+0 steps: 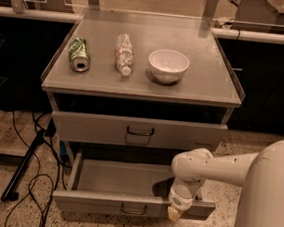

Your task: Close middle drawer

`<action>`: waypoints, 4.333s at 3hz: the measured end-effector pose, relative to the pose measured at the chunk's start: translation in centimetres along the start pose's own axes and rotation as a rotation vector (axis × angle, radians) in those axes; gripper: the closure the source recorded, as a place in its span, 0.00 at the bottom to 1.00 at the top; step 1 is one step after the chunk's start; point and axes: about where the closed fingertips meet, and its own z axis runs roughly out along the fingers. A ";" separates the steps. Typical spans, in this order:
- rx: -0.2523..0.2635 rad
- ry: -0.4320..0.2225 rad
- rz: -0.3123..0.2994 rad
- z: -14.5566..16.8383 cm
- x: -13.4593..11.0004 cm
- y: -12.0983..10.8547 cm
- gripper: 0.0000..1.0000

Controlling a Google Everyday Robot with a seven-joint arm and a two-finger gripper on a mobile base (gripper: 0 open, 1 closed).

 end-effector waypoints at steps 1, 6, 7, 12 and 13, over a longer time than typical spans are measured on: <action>0.000 0.000 0.000 0.0 0.0 0.0 0.27; 0.000 0.000 0.000 0.0 0.0 0.0 0.42; 0.000 0.000 0.000 0.0 0.0 0.0 0.65; 0.063 -0.028 0.020 3.0 -3.4 -3.6 1.00; 0.106 -0.044 0.037 1.9 -3.9 -4.5 1.00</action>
Offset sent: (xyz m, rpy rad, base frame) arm 0.0000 0.0000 0.0000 0.0000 0.0000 0.0000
